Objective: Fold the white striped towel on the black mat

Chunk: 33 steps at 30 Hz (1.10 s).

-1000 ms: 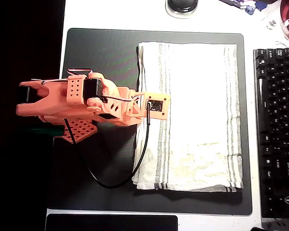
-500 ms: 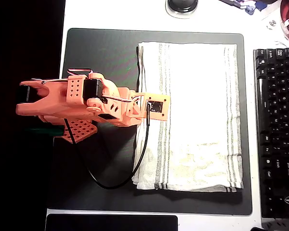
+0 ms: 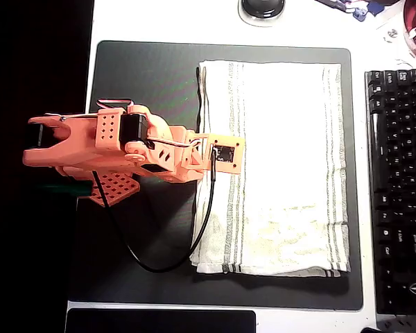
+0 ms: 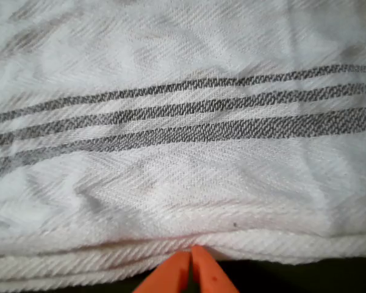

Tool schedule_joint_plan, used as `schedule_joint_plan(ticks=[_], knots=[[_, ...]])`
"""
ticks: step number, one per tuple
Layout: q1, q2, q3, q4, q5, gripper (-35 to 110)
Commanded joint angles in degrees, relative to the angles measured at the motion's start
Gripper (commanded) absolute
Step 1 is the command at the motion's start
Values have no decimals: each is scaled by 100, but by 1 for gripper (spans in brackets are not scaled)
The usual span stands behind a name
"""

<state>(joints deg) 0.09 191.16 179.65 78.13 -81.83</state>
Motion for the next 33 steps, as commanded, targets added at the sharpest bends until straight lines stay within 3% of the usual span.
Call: schedule_joint_plan(ticks=[1, 6, 12, 20, 33], knots=[[-35, 141, 132, 53, -53, 1], [123, -141, 132, -79, -53, 1], [1072, -97, 132, -62, -53, 1], [-431, 114, 132, 44, -53, 1], [-132, 123, 132, 53, -53, 1]])
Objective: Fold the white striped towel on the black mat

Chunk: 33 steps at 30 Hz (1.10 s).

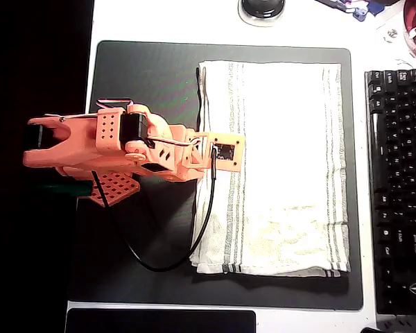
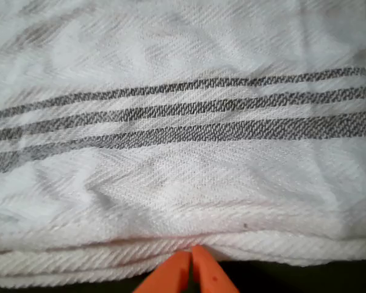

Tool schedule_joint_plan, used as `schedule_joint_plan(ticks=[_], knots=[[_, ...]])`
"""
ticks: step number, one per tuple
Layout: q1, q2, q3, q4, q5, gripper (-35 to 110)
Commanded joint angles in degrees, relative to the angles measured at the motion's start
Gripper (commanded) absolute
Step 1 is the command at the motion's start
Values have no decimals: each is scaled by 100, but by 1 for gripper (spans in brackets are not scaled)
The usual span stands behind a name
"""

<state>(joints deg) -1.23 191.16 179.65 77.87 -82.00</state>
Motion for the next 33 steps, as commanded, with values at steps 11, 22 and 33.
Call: schedule_joint_plan(ticks=[11, 22, 33], knots=[[-88, 105, 132, 185, -932, 28], [70, 105, 123, 185, -1107, 0], [-686, -1872, -2136, -756, -229, 0]])
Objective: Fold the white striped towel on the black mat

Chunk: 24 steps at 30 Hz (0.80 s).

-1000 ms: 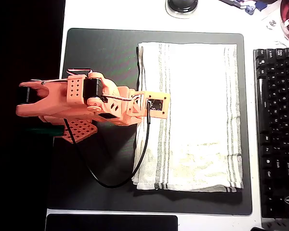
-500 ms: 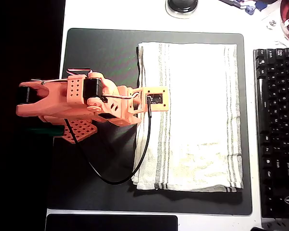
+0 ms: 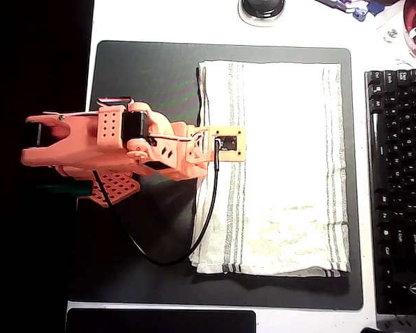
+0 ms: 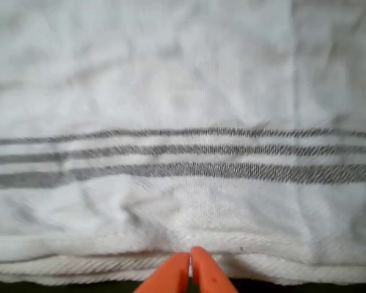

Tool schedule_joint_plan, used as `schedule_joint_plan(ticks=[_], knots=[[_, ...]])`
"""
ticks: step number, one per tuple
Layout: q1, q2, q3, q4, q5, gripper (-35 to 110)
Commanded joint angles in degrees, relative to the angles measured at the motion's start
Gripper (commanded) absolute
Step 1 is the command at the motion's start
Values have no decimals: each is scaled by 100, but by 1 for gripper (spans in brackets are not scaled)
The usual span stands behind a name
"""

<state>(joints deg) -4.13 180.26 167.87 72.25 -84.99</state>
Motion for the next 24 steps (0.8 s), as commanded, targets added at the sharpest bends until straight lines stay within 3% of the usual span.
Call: schedule_joint_plan(ticks=[1, 15, 24], knots=[[-554, -1099, -1187, -439, 18, 0], [-2716, -6012, -4245, -2593, 2162, 0], [-3340, -8701, -5915, -2672, 2821, 9]])
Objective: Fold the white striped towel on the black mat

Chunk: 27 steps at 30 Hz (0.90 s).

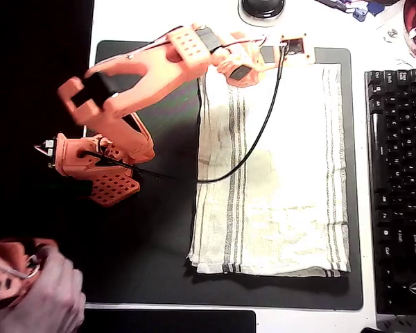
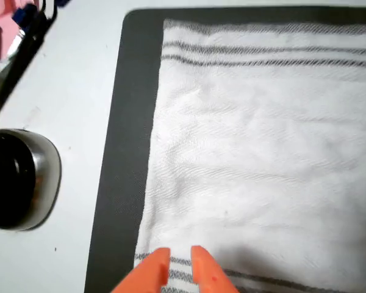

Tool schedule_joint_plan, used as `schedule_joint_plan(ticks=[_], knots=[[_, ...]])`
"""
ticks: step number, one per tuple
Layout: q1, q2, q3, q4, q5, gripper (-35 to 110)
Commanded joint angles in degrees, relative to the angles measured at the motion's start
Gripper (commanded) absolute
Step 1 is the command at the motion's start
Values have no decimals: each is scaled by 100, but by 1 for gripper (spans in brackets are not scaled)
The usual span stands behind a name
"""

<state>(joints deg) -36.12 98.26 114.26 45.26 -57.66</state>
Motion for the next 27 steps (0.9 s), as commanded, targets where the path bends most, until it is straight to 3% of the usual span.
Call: schedule_joint_plan(ticks=[1, 4, 12, 22, 27], knots=[[-149, -712, -721, 35, 176, 11], [-193, -1178, -1143, 158, 352, 21], [-308, -2180, -2083, 422, 527, 25], [-237, -3015, -2329, 536, 519, 19], [-149, -3129, -2206, 475, 299, 4]])
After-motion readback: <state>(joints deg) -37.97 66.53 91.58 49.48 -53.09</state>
